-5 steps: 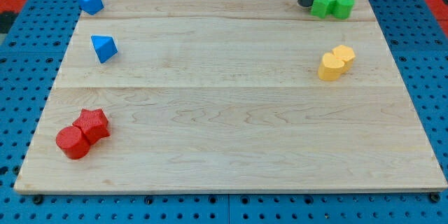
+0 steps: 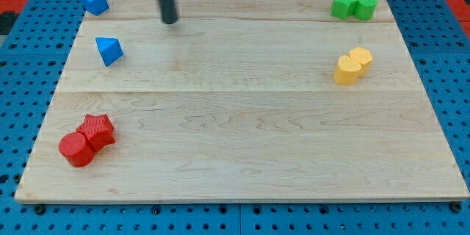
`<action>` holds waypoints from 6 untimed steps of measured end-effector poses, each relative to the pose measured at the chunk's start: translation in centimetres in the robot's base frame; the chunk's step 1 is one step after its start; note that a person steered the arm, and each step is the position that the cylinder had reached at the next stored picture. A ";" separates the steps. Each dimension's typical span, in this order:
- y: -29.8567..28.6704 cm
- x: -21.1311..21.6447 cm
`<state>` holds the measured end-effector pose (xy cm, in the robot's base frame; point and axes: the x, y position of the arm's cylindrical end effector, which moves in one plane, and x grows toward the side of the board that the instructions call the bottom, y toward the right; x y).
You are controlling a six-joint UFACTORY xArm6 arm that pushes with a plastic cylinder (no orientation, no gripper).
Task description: Nudge the cube bottom a bit
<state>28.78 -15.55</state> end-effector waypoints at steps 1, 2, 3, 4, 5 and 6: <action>-8.3 1.2; -14.8 0.6; -14.9 0.5; -14.9 -0.2; -15.0 -3.2; -14.9 -6.5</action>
